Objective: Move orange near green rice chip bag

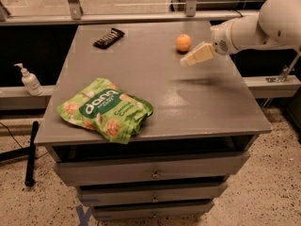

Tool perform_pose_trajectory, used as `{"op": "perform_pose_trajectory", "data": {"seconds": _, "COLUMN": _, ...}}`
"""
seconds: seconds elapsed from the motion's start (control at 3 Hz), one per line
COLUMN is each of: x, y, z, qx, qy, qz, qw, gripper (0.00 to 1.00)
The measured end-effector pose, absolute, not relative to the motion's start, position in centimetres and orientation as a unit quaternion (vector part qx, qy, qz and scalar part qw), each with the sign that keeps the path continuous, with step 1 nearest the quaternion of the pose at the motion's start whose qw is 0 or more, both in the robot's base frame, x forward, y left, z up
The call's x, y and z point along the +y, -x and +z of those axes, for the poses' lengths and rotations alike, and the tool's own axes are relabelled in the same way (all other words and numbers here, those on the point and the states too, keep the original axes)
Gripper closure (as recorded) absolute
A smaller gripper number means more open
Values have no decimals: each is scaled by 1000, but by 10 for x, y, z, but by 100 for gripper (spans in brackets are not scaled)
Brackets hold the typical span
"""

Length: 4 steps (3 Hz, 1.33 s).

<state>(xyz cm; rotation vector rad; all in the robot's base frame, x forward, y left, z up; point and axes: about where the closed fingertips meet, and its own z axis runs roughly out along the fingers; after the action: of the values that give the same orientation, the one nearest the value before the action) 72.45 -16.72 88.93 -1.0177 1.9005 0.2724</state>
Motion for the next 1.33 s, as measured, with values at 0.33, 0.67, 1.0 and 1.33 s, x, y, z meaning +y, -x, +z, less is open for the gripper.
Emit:
{"op": "perform_pose_trajectory", "data": {"seconds": 0.33, "x": -156, "y": -749, "z": 876, "qx": 769, "qy": 394, "qz": 126, "qw": 488, "gripper": 0}}
{"op": "perform_pose_trajectory", "data": {"seconds": 0.67, "x": -148, "y": -772, "z": 865, "qx": 766, "qy": 375, "qz": 143, "qw": 503, "gripper": 0}}
{"op": "perform_pose_trajectory", "data": {"seconds": 1.0, "x": -145, "y": -792, "z": 858, "qx": 762, "qy": 353, "qz": 159, "qw": 518, "gripper": 0}}
{"op": "perform_pose_trajectory", "data": {"seconds": 1.33, "x": -145, "y": -808, "z": 854, "qx": 758, "qy": 332, "qz": 171, "qw": 535, "gripper": 18}}
